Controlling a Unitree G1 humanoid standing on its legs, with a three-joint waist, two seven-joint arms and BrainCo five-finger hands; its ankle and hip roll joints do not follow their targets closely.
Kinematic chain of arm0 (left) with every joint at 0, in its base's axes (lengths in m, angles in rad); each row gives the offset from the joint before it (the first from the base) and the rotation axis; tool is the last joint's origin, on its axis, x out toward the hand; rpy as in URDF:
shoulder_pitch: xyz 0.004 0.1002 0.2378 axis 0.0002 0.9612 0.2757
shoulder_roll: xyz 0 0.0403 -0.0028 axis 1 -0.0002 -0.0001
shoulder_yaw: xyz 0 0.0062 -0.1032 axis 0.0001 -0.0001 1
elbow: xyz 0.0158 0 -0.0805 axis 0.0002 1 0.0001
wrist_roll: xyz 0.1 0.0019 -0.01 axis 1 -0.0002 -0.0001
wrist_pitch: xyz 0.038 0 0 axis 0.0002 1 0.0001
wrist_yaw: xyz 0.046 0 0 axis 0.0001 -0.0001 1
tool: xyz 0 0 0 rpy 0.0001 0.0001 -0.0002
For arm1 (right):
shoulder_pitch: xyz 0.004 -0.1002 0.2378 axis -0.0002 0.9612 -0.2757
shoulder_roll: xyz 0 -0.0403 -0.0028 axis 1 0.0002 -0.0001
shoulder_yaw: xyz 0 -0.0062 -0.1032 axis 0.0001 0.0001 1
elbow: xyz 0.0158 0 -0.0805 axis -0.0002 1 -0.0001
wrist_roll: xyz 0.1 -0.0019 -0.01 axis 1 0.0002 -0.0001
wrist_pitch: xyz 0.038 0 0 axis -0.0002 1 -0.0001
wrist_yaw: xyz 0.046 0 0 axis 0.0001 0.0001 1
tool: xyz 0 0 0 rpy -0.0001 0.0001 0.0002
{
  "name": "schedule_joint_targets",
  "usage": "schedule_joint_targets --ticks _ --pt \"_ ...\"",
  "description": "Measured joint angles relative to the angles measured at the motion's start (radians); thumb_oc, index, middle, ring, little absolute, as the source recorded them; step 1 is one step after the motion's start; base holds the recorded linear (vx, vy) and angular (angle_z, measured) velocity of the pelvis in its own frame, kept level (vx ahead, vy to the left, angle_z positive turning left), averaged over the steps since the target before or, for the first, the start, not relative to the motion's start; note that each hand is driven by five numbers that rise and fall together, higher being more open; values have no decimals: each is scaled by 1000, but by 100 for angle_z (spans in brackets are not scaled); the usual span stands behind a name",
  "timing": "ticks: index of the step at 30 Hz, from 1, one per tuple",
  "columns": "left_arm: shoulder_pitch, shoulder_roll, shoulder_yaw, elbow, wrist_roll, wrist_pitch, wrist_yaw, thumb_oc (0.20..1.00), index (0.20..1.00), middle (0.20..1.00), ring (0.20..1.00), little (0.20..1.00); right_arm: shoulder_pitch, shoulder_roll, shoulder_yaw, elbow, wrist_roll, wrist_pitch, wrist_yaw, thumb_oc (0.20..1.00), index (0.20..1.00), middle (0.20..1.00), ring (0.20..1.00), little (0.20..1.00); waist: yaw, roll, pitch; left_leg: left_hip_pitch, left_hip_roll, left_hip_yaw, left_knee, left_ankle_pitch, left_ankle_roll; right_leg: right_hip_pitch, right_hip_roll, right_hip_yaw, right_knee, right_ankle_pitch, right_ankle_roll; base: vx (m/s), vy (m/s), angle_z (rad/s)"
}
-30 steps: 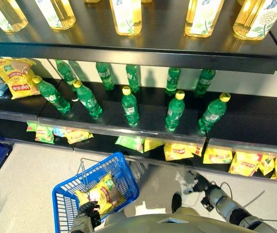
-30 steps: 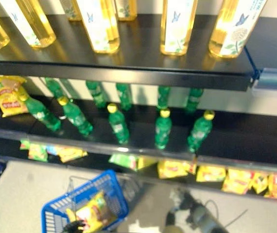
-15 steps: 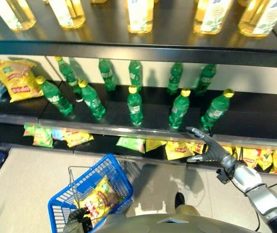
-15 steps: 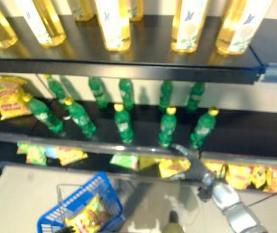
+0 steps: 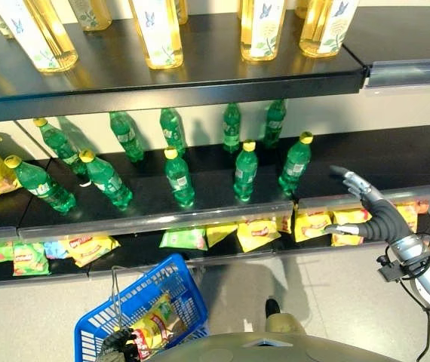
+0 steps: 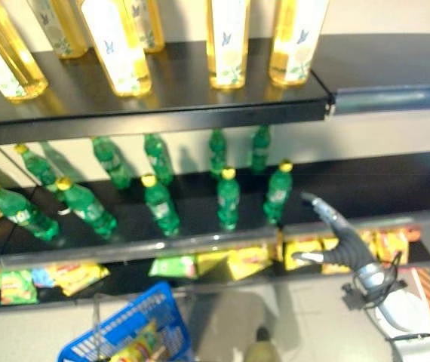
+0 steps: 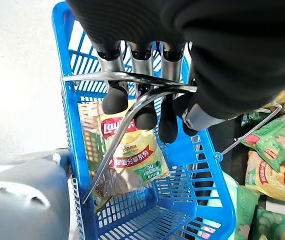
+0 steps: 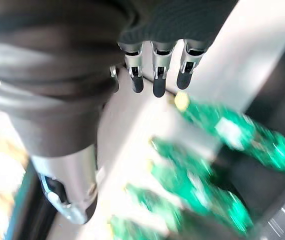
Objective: Pick up the snacks into the basket
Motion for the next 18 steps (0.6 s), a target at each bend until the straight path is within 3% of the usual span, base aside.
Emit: schedule_joint_targets --ticks 5,10,13,15,18 --pt "8 3 8 -2 -1 0 22 200 200 200 200 200 -33 66 8 30 -3 -6 -112 1000 1000 1000 1000 1000 4 -8 -6 -11 -1 18 6 0 2 -37 -2 23 40 -7 -1 -74 -6 -11" --pt "-40 14 -20 -29 -2 -2 62 200 200 200 200 200 -162 76 44 121 -83 -6 -280 1000 1000 1000 1000 1000 8 -6 33 -149 -1 -40 135 -32 13 -142 -34 11 153 -43 -3 -171 -32 22" --pt "-93 13 -47 -46 -4 -4 91 200 200 200 200 200 -281 101 53 185 -127 -6 -386 1000 1000 1000 1000 1000 23 4 87 -239 -1 -69 199 -35 18 -215 -47 1 214 -52 -9 -93 -15 24" --pt "-126 5 -73 -68 -8 -11 103 200 200 200 200 200 -361 106 62 234 -137 -6 -448 1000 1000 1000 1000 1000 42 32 143 -294 -1 -86 227 -32 21 -268 -54 -3 254 -59 -20 -75 -23 20" --pt "-133 -1 -81 -73 -15 -20 121 200 200 200 200 200 -436 117 72 317 -131 -4 -514 1000 1000 1000 1000 1000 61 51 175 -331 3 -93 240 -31 21 -310 -54 -4 286 -65 -28 -19 -13 7"
